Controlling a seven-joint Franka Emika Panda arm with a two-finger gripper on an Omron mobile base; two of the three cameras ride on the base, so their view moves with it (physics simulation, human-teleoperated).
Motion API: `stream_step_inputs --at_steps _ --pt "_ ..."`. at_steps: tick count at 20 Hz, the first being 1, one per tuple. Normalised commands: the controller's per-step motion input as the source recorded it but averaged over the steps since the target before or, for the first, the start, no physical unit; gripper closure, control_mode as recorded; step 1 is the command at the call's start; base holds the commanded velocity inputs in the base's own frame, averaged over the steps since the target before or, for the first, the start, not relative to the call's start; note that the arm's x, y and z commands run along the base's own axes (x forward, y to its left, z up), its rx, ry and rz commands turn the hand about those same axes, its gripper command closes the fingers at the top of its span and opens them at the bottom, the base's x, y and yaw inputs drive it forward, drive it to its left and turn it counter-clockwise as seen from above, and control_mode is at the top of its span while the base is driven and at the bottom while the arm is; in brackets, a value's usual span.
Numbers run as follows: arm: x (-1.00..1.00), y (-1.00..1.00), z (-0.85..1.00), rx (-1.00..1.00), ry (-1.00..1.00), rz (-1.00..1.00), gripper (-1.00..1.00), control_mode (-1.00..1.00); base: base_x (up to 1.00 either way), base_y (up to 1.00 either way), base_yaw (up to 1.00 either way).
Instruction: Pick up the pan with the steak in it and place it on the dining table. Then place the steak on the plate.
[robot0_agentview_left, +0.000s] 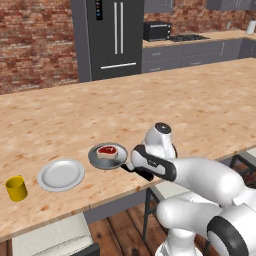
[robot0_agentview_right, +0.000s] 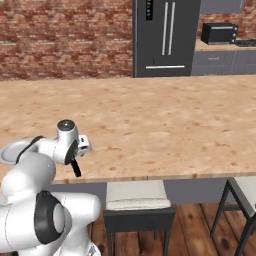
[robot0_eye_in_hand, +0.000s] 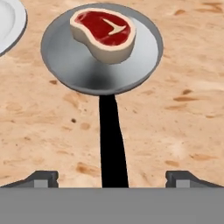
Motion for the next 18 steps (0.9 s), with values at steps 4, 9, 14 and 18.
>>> stream_step_inputs --at_steps 4,9,14,18 --pt "-0.13 0.09 0.52 0.00 -0.04 -0.05 -1.00 -1.00 0.00 0.00 0.00" --pt "-0.38 0.03 0.53 0.00 -0.08 -0.01 -1.00 -1.00 0.00 0.00 0.00" --pt "-0.40 0.07 0.42 0.00 -0.13 0.00 -1.00 -1.00 0.00 0.00 0.00" --pt "0.09 0.25 0.20 0.00 -0.14 0.00 -1.00 -1.00 0.00 0.00 0.00"
